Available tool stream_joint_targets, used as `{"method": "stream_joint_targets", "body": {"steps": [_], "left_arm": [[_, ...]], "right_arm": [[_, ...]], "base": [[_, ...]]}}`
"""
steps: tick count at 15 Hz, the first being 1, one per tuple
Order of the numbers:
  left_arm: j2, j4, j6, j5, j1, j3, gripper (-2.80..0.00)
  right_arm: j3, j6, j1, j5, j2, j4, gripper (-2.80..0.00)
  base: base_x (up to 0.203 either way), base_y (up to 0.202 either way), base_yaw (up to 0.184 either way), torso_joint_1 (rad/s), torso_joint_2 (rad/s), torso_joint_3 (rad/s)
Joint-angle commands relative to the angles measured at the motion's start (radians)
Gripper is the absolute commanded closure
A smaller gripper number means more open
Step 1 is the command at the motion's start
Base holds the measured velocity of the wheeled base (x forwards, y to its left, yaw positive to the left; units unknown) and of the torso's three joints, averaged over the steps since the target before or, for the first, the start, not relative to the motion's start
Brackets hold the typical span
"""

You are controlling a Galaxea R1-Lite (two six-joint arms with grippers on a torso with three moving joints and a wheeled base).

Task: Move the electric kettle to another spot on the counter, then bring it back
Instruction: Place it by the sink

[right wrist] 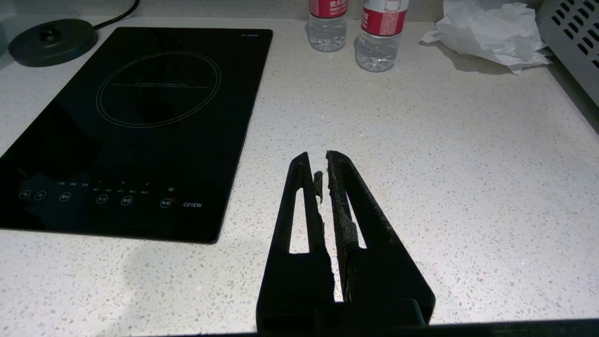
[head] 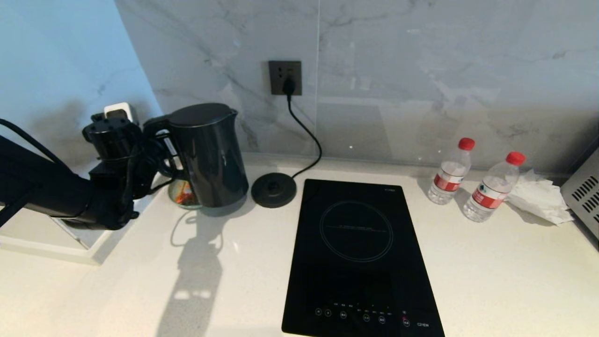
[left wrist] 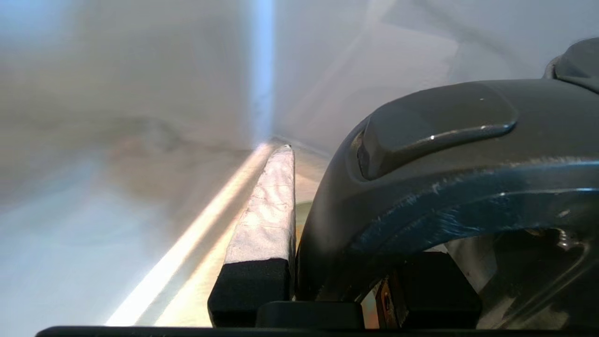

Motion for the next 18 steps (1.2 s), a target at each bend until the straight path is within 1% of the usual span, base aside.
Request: {"method": "stream_joint_targets", "body": {"steps": [1, 3, 6, 8, 10, 14, 16, 18], "left_arm": [[-0.021, -0.008, -0.001, 0.000, 0.021, 0.020, 0.00], [-0.025, -0.018, -0.001, -0.006, 0.051, 0.049, 0.00], [-0.033, -0.087, 0.000, -0.059, 0.087, 0.135, 0.00], [-0.050, -0.116, 0.001, -0.077, 0.116, 0.184, 0.00], [-0.070, -0.124, 0.002, -0.111, 0.141, 0.220, 0.00], [-0.086, -0.130, 0.002, -0.127, 0.188, 0.241, 0.00], [-0.112, -0.131, -0.001, -0.158, 0.206, 0.289, 0.00], [-0.135, -0.138, -0.003, -0.165, 0.215, 0.346, 0.00]], "right_arm": [[0.002, 0.000, 0.000, 0.000, 0.000, 0.000, 0.00], [0.002, 0.000, 0.000, 0.000, 0.000, 0.000, 0.00], [0.000, 0.000, 0.000, 0.000, 0.000, 0.000, 0.00], [0.000, -0.001, 0.000, 0.000, 0.000, 0.000, 0.00], [0.000, -0.002, 0.000, 0.000, 0.000, 0.000, 0.00], [0.001, 0.000, 0.000, 0.000, 0.000, 0.000, 0.00], [0.000, -0.001, 0.000, 0.000, 0.000, 0.000, 0.00], [0.001, 0.000, 0.000, 0.000, 0.000, 0.000, 0.00]], "base": [[0.000, 0.000, 0.000, 0.000, 0.00, 0.000], [0.000, 0.000, 0.000, 0.000, 0.00, 0.000], [0.000, 0.000, 0.000, 0.000, 0.00, 0.000], [0.000, 0.000, 0.000, 0.000, 0.00, 0.000], [0.000, 0.000, 0.000, 0.000, 0.00, 0.000], [0.000, 0.000, 0.000, 0.000, 0.00, 0.000], [0.000, 0.000, 0.000, 0.000, 0.00, 0.000], [0.000, 0.000, 0.000, 0.000, 0.00, 0.000]]}}
